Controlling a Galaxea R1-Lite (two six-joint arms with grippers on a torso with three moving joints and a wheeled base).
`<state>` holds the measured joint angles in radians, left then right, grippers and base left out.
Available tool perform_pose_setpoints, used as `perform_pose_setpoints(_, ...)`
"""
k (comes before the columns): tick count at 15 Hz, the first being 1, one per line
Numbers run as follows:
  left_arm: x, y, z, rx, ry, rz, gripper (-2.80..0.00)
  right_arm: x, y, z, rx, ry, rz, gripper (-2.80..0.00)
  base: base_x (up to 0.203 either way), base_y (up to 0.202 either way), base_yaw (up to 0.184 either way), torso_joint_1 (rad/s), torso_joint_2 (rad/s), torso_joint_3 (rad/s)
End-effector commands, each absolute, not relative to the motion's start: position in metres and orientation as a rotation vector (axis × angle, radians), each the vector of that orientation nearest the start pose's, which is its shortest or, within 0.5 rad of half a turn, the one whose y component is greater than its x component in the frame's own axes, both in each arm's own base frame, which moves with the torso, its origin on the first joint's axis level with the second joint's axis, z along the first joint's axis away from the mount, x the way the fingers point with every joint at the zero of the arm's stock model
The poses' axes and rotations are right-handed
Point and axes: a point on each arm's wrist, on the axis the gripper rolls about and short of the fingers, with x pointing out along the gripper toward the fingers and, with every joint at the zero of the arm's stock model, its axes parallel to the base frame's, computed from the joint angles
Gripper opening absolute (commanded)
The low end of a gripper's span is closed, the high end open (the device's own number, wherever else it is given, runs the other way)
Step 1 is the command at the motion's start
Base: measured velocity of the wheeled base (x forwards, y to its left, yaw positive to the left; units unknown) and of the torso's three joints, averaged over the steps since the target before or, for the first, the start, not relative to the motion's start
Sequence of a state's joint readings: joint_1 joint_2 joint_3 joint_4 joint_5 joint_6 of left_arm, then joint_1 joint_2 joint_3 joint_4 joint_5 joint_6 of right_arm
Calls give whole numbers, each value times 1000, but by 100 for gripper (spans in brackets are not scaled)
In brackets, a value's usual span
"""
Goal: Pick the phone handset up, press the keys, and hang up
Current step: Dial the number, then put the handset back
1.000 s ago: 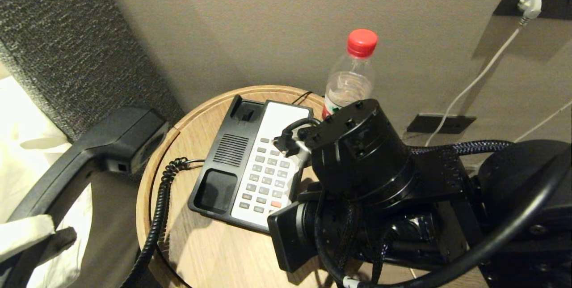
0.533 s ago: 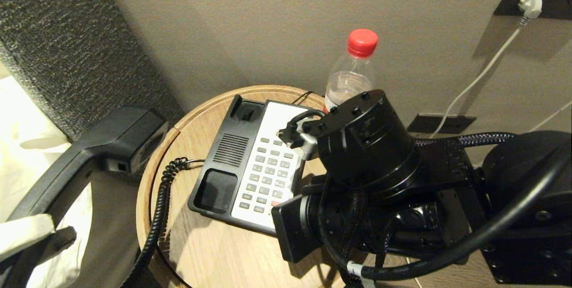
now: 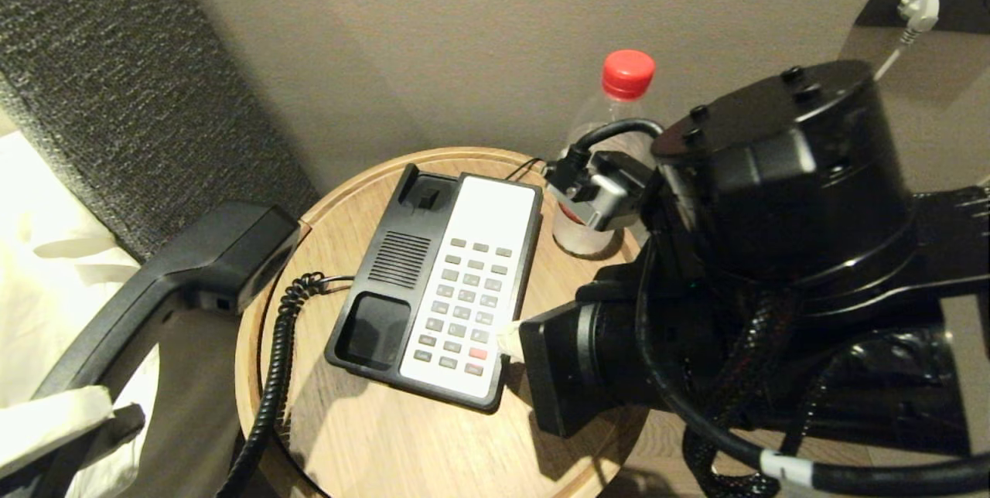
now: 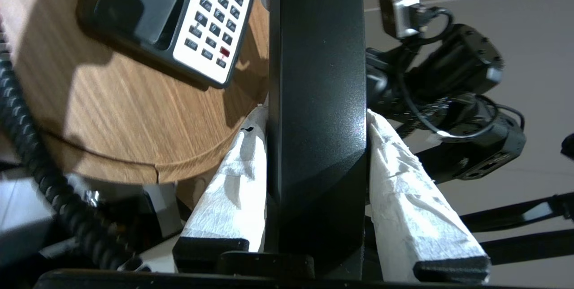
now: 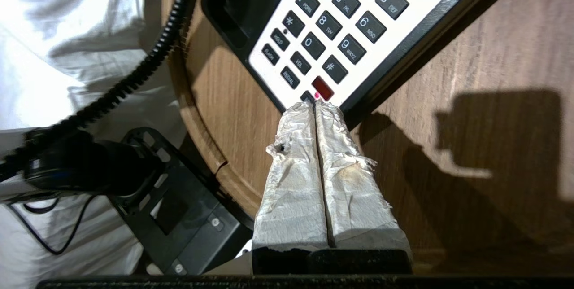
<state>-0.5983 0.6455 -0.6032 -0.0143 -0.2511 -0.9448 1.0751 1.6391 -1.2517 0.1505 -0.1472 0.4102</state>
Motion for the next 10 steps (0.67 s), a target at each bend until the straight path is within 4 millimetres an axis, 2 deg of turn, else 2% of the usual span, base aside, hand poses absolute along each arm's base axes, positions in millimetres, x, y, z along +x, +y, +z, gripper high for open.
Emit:
perform_pose_setpoints(1,32,-29,246,-827,408,-779,-280,138,248,265,84,594,799,-280,0,0,0,0,0,0)
perform_pose_setpoints(3,38,-32,243,-652,369,-788,-280,132,237,272,99,564,790,-280,0,0,0,0,0,0)
perform_pose_setpoints(4,47,-38,241,-554,372,-783,-280,130,232,273,101,556,778,-280,0,0,0,0,0,0)
perform_pose_setpoints(7,80,-61,248,-392,398,-775,-280,120,213,283,117,528,778,-280,0,0,0,0,0,0)
perform_pose_setpoints(10,117,-81,248,-226,419,-740,-280,117,205,288,134,513,779,-280,0,0,0,0,0,0)
